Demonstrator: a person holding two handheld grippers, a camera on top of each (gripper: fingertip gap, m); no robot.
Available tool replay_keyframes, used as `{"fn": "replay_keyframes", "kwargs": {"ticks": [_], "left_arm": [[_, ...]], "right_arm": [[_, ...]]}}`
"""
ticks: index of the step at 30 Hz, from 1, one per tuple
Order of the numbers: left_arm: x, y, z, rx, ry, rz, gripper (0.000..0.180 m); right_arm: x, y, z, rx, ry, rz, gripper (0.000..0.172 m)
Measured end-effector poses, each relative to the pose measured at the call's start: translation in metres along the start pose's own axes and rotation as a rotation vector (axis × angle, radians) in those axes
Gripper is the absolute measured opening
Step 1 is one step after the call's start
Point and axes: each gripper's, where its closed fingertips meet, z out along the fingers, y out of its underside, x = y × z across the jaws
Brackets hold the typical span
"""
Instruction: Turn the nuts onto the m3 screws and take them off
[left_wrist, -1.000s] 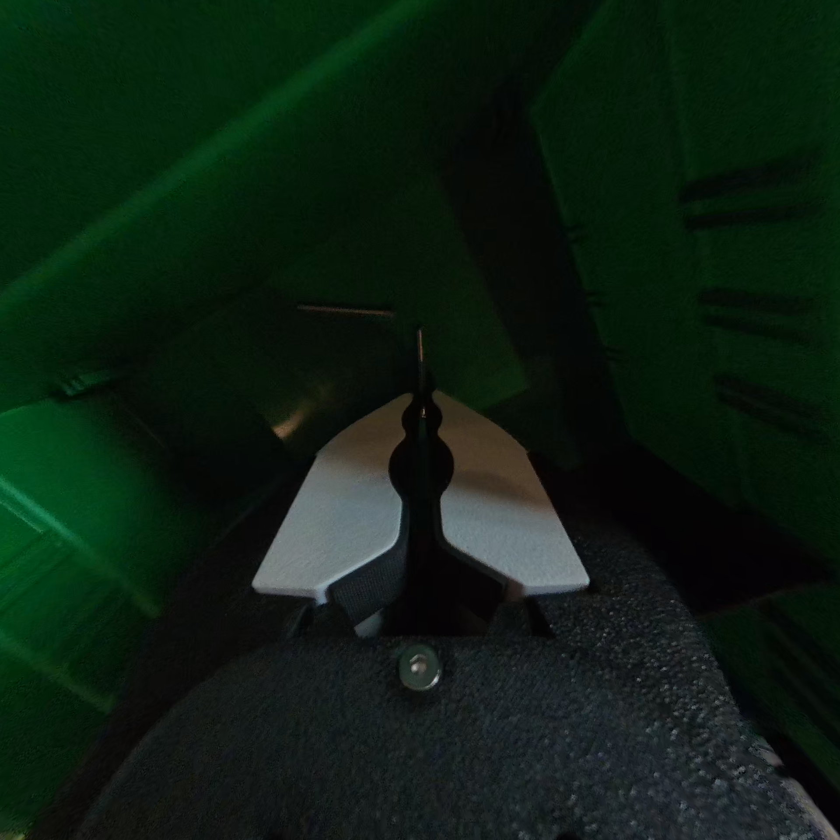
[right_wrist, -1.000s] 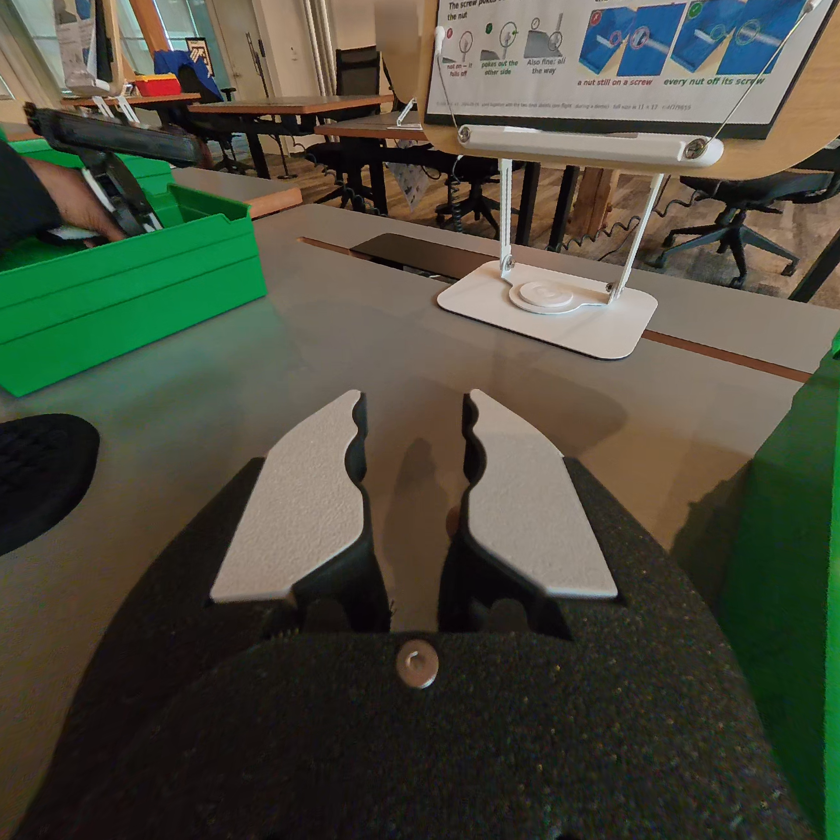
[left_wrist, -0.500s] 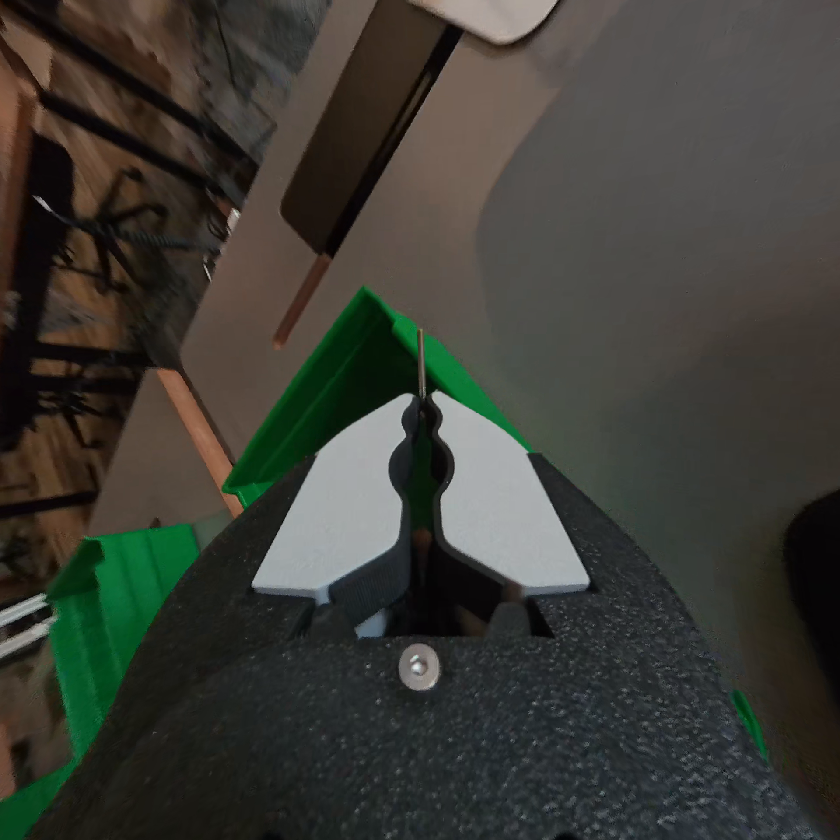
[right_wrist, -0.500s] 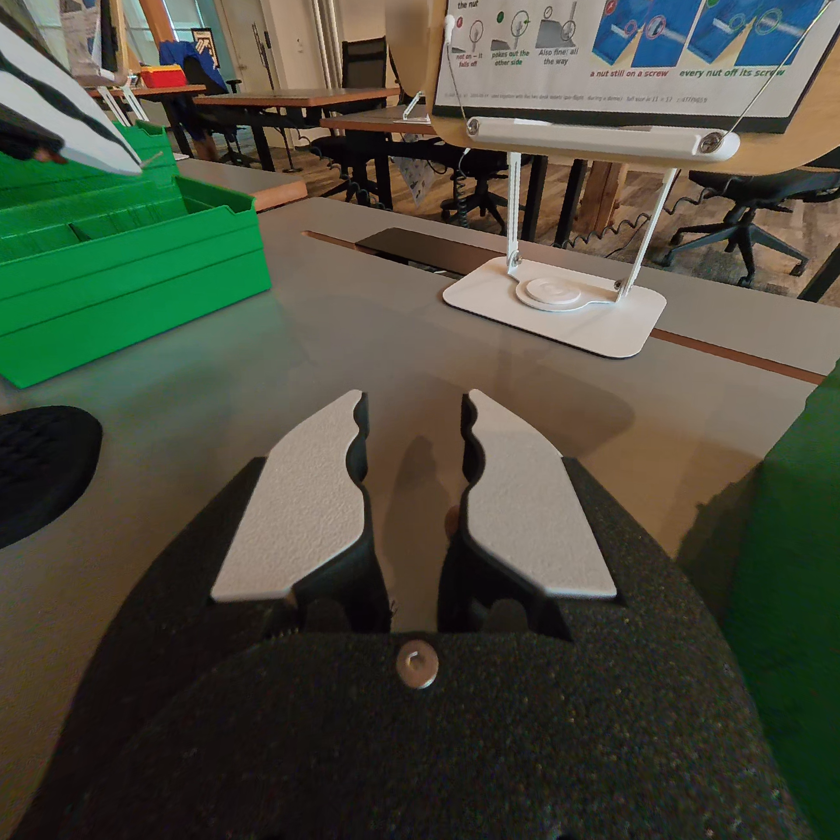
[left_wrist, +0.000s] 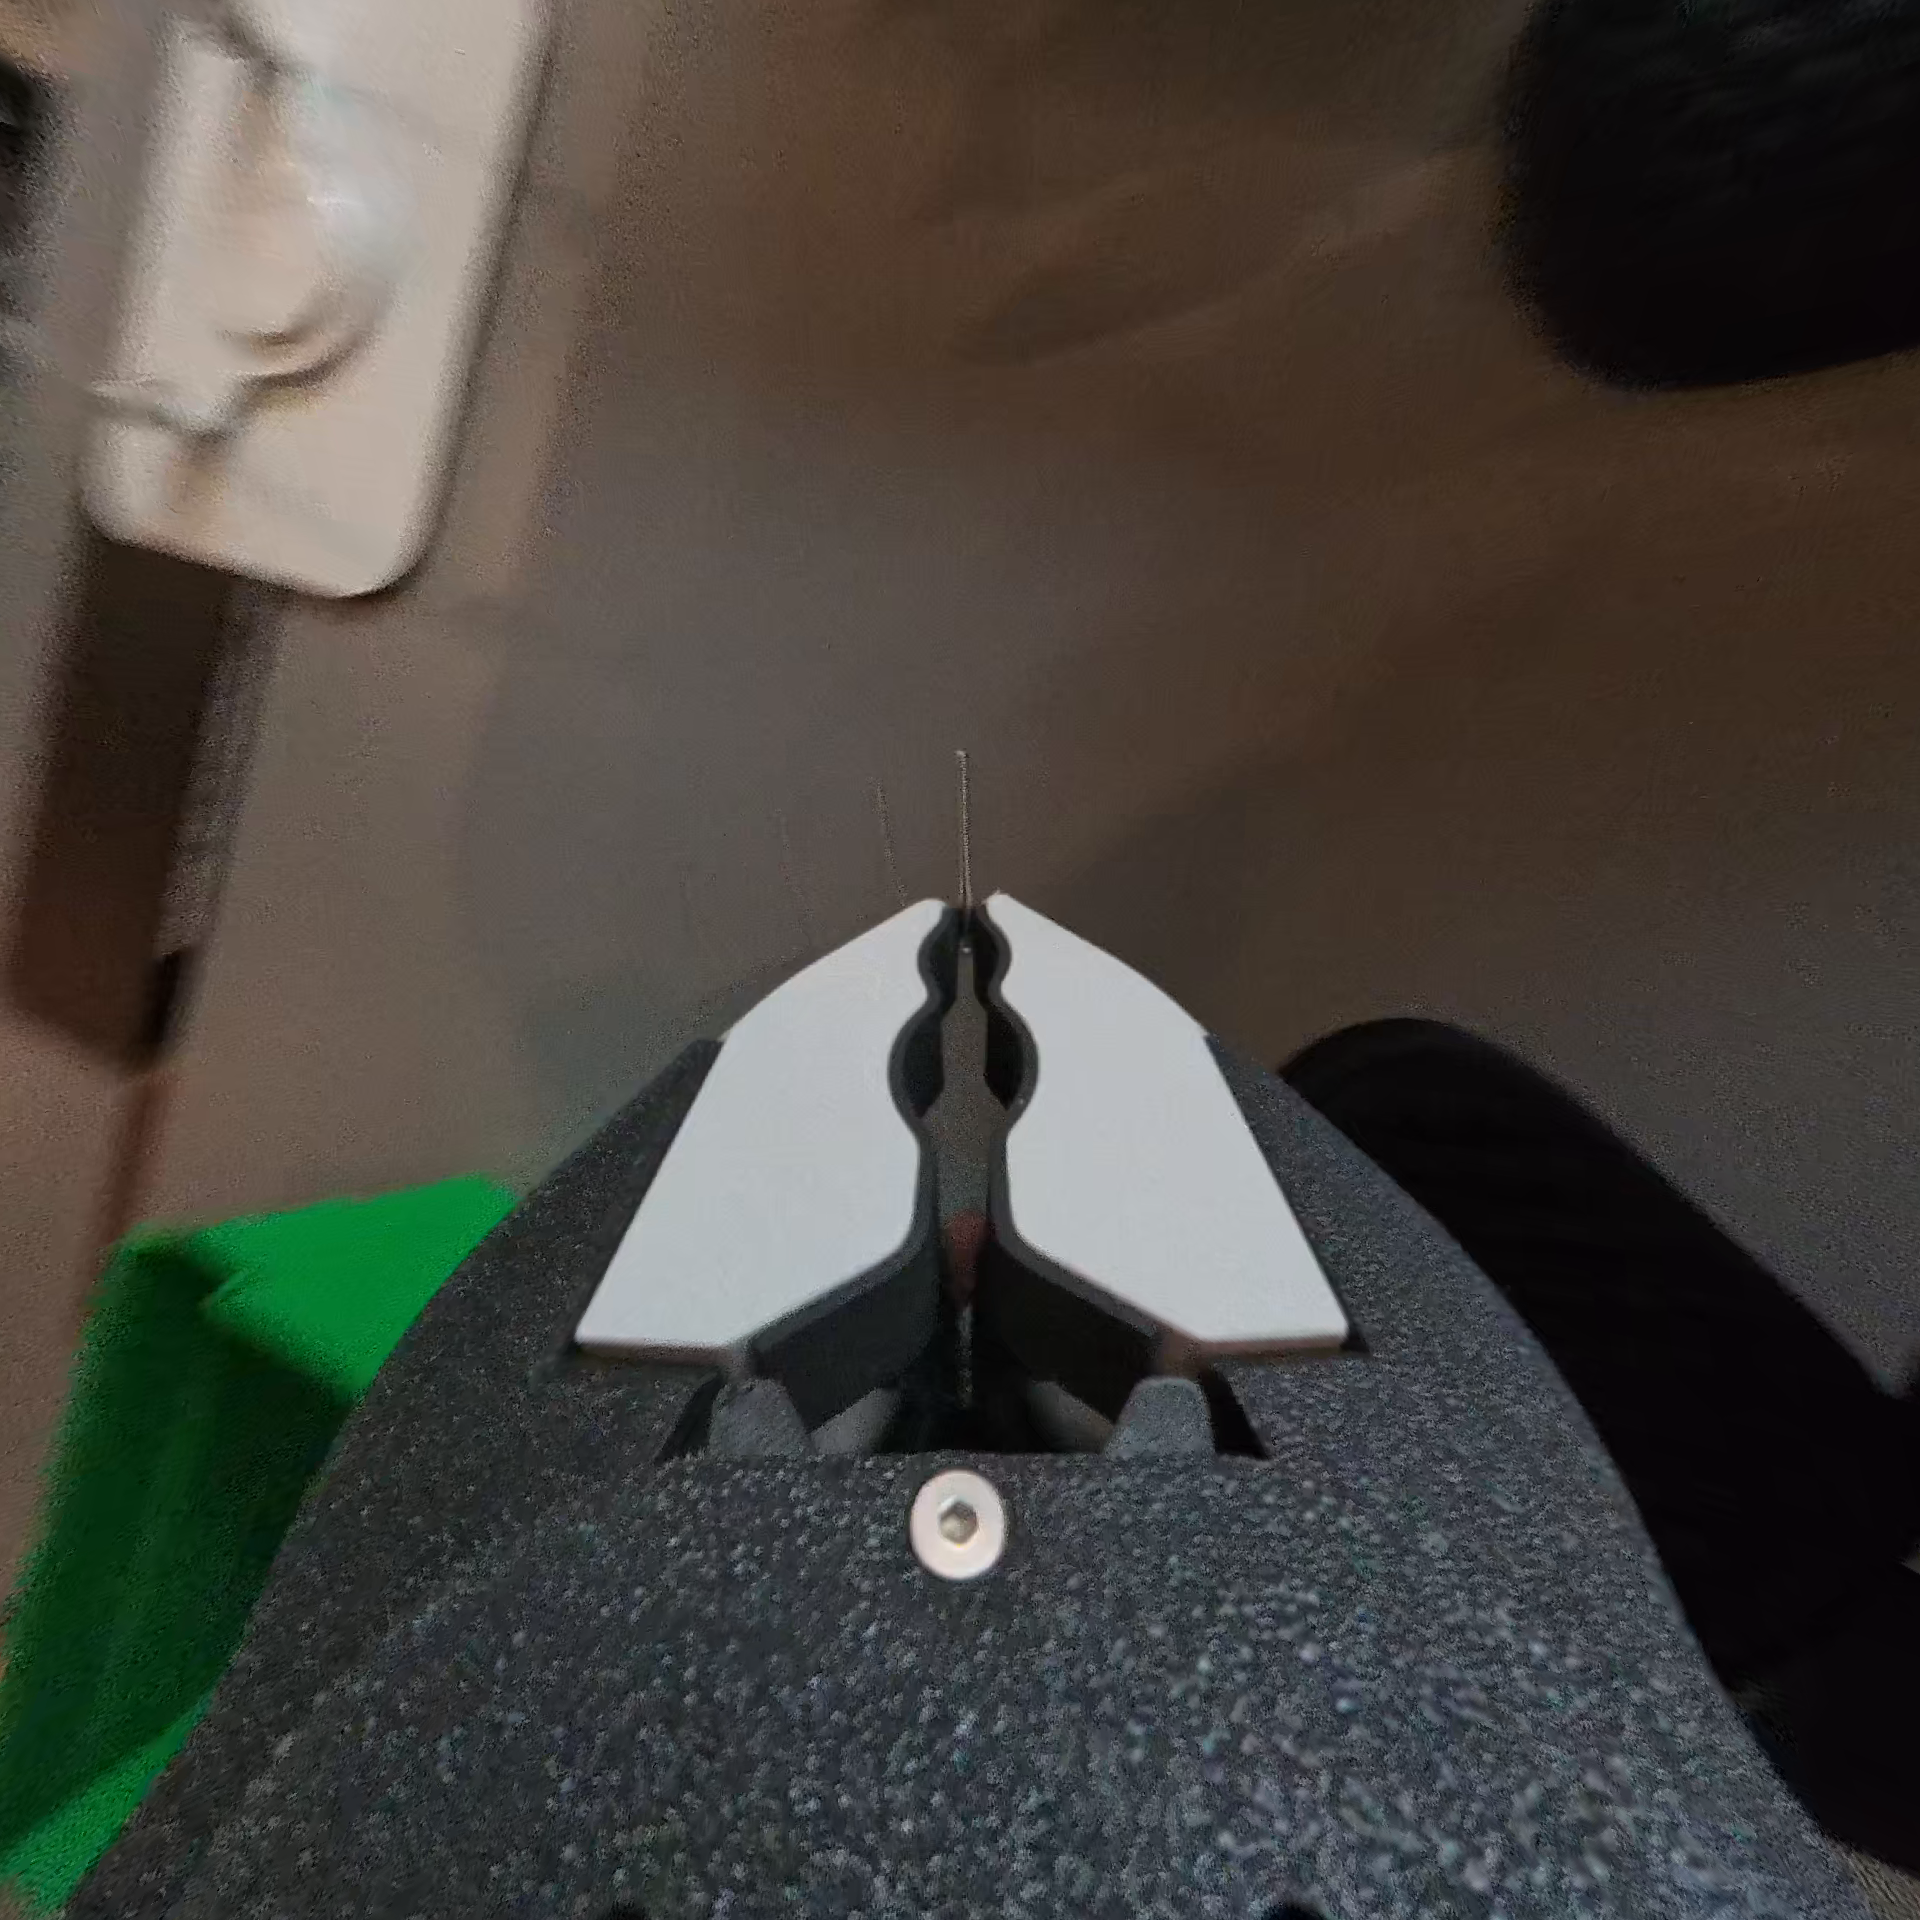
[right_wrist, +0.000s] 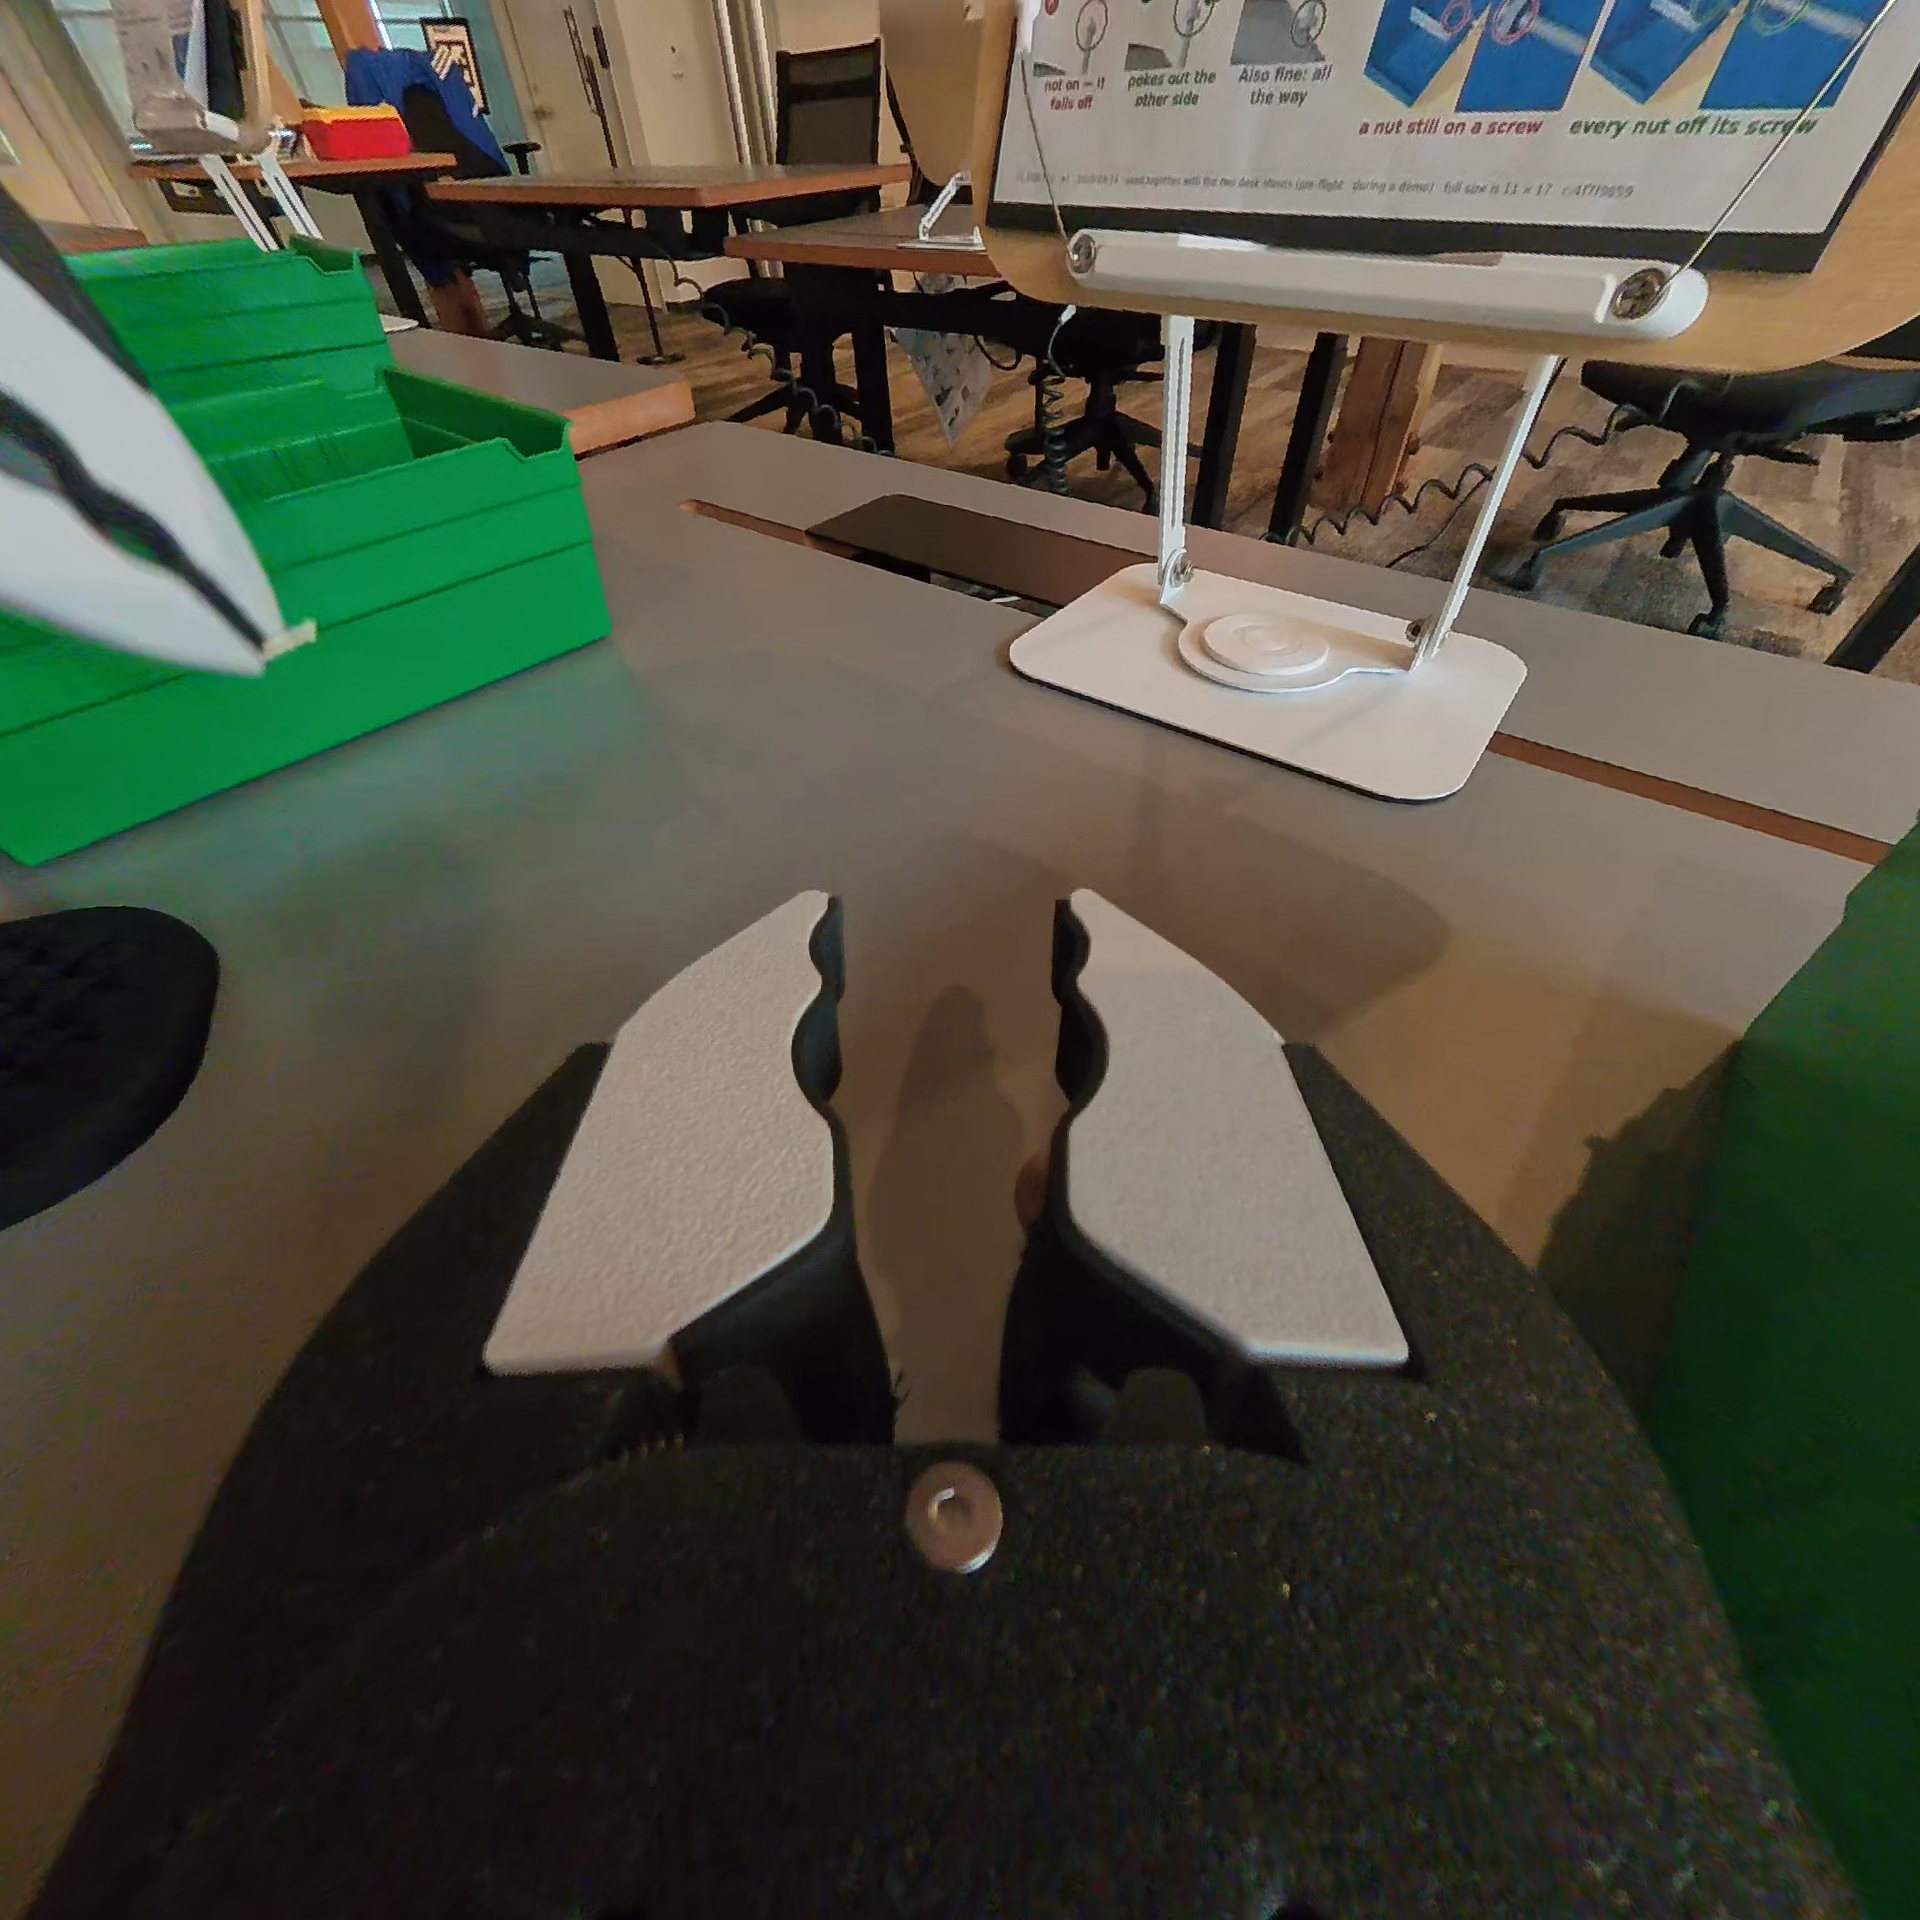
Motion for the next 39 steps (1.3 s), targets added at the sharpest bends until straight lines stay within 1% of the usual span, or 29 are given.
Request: {"fn": "replay_keyframes", "kwargs": {"ticks": [2, 5, 9, 11, 18, 21, 23, 25, 27, 28, 30, 32, 35, 37, 39], "left_arm": [[0.023, 0.002, 0.019, -0.045, 0.112, 0.009, 0.002], [0.044, 0.013, 0.046, -0.158, 0.207, 0.013, 0.002], [0.055, 0.027, 0.073, -0.28, 0.27, -0.002, 0.002], [0.053, 0.032, 0.083, -0.316, 0.254, -0.007, 0.002], [0.054, 0.037, 0.091, -0.345, 0.249, 0.0, 0.002], [0.053, 0.037, 0.09, -0.323, 0.244, -0.004, 0.007], [0.055, 0.036, 0.087, -0.295, 0.253, -0.019, 0.013], [0.055, 0.03, 0.08, -0.23, 0.25, -0.042, 0.018], [0.053, 0.021, 0.064, -0.139, 0.246, -0.068, 0.026], [0.051, 0.016, 0.052, -0.086, 0.24, -0.079, 0.029], [0.042, 0.008, 0.023, 0.016, 0.211, -0.097, 0.042], [0.028, 0.008, -0.01, 0.082, 0.155, -0.118, 0.046], [0.003, 0.029, -0.059, 0.108, 0.053, -0.134, 0.044], [-0.013, 0.054, -0.084, 0.09, 0.01, -0.173, 0.041], [-0.024, 0.084, -0.1, 0.066, 0.008, -0.219, 0.038]], "right_arm": [[0.0, 0.001, 0.0, -0.003, 0.0, 0.002, 0.038], [0.0, 0.003, 0.001, -0.01, -0.002, 0.001, 0.038], [0.0, 0.006, 0.002, -0.023, -0.005, 0.007, 0.037], [0.0, 0.006, 0.002, -0.024, -0.009, 0.012, 0.037], [0.0, 0.006, 0.002, -0.027, -0.01, 0.012, 0.037], [0.0, 0.006, 0.002, -0.026, -0.008, 0.009, 0.037], [0.0, 0.006, 0.001, -0.027, -0.008, 0.008, 0.037], [0.0, 0.006, 0.001, -0.025, -0.007, 0.01, 0.037], [0.001, 0.006, 0.001, -0.024, -0.009, 0.014, 0.037], [0.001, 0.007, 0.002, -0.026, -0.01, 0.016, 0.037], [0.0, 0.007, 0.002, -0.028, -0.014, 0.017, 0.037], [-0.001, 0.008, 0.002, -0.028, -0.016, 0.013, 0.038], [-0.001, 0.008, 0.002, -0.03, -0.013, 0.011, 0.038], [-0.002, 0.006, 0.001, -0.018, -0.024, 0.028, 0.038], [-0.005, 0.001, -0.001, 0.012, -0.059, 0.071, 0.038]]}}
